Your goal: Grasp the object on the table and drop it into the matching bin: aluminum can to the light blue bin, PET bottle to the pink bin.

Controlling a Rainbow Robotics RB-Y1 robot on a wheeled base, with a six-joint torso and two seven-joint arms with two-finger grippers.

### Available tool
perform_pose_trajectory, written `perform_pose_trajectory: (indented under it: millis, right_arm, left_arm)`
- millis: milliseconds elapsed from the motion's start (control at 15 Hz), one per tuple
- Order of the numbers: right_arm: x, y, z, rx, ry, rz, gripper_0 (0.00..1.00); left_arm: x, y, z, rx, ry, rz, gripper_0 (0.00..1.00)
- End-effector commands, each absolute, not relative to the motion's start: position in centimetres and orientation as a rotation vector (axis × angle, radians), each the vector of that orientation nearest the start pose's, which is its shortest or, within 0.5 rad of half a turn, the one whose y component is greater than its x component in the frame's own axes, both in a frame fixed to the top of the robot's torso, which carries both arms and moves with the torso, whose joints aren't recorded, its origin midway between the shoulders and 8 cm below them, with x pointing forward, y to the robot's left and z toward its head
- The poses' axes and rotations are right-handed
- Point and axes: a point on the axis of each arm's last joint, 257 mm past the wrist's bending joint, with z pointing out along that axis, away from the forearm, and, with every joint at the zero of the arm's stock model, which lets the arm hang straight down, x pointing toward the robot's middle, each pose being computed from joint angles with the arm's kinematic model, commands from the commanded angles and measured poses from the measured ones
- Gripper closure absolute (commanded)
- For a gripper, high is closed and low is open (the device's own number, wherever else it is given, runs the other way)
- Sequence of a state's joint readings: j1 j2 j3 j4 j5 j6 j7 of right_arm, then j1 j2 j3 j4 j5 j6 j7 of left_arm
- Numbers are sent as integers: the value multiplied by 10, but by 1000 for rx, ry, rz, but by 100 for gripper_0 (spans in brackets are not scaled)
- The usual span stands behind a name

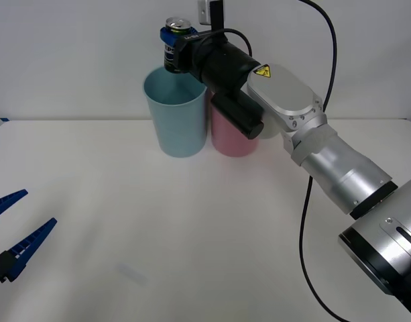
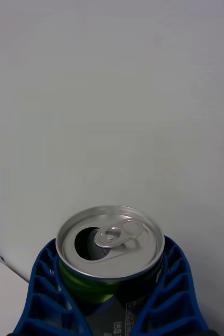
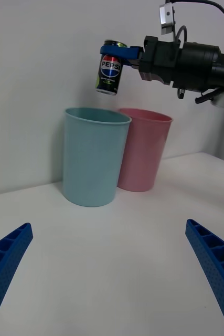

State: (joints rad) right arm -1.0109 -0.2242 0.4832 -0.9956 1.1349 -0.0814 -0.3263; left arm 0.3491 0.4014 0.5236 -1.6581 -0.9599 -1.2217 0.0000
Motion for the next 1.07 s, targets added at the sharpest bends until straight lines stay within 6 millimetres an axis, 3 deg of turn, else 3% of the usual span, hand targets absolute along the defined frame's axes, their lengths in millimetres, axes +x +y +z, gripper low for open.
perform_pose_trajectory:
  millis: [67, 133, 200, 267, 667, 1067]
  right_arm:
    - [664, 73, 18, -427, 1363, 625, 97]
    - [664, 72, 18, -428, 1362, 622, 93]
    - [664, 73, 18, -427, 1363, 625, 38]
    - [665, 72, 19, -424, 1362, 622, 0]
    - [661, 72, 16, -429, 1357, 623, 0]
    - [612, 48, 10, -453, 1283, 666, 0]
  left_arm:
    - [342, 330, -169, 465, 1441, -567, 0]
    - [342, 330, -169, 465, 1441, -567, 0]
    - [342, 330, -169, 465, 1441, -567, 0]
    - [342, 330, -169, 465, 1441, -567, 0]
    - [342, 330, -169, 465, 1441, -567, 0]
    - [342, 330, -169, 465, 1441, -567, 0]
